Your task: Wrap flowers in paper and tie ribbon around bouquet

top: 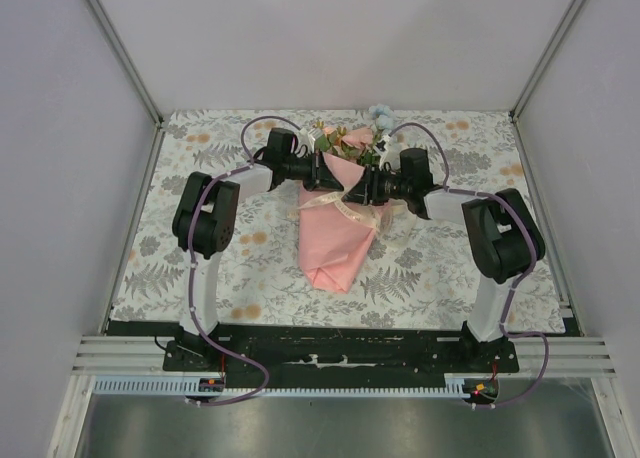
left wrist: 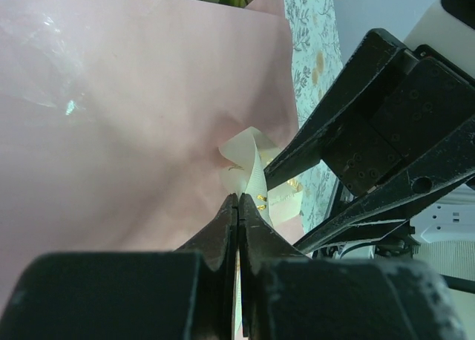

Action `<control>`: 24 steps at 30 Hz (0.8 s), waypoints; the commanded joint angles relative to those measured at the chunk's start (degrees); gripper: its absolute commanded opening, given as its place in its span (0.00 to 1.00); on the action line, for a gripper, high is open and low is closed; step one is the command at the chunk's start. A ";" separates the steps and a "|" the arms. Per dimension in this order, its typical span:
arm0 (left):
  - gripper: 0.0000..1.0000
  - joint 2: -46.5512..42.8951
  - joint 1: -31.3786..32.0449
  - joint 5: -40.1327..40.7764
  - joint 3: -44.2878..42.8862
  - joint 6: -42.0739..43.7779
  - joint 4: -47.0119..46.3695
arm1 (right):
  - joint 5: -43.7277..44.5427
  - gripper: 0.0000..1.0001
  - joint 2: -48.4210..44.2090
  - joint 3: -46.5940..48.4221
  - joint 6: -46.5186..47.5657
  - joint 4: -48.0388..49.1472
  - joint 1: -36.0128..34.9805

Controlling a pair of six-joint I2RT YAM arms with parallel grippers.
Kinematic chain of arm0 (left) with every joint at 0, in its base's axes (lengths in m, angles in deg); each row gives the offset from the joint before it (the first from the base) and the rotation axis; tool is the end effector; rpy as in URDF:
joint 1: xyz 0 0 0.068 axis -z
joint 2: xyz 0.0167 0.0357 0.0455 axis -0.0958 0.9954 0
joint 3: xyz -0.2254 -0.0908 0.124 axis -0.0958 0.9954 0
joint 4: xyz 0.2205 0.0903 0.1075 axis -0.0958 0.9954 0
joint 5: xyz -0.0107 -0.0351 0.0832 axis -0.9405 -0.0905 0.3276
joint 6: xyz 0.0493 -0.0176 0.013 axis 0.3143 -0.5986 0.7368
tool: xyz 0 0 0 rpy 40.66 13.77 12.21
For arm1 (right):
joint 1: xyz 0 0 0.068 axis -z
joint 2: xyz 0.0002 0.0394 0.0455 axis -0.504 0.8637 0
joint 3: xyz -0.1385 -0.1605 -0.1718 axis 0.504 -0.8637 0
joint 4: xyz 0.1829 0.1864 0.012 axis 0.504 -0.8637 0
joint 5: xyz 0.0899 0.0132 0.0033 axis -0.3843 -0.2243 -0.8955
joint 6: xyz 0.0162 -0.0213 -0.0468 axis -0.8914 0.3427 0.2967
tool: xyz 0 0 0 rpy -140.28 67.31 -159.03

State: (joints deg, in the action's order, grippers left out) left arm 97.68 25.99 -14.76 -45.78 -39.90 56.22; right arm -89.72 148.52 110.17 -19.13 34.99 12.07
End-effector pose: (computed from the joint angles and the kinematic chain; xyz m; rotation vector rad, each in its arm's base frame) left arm 0.4352 -0.1932 0.1570 0.3453 2.3048 -1.5162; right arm 0.3667 0.1454 0.1678 -0.3492 2.1430 1.1966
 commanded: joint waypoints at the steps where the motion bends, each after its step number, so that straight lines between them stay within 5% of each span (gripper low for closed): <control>1: 0.02 -3.78 0.60 -2.29 0.88 -1.61 -2.88 | 0.40 0.53 2.20 3.33 -5.47 1.76 -0.44; 18: 0.02 -3.96 1.04 -2.73 1.67 -0.82 -2.88 | 0.14 0.42 5.46 4.21 -15.58 7.82 0.09; 20: 0.02 -3.96 1.04 -2.82 1.58 -0.73 -2.80 | 0.49 0.34 5.29 4.04 -15.41 7.74 0.09; 24: 0.04 -4.05 1.04 -2.30 1.32 -0.82 -2.62 | 0.49 0.01 5.11 4.47 -13.13 4.94 0.18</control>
State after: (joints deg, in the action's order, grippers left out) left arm 97.20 26.73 -15.31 -44.51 -40.27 54.76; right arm -89.80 153.81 113.08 -33.56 39.25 11.74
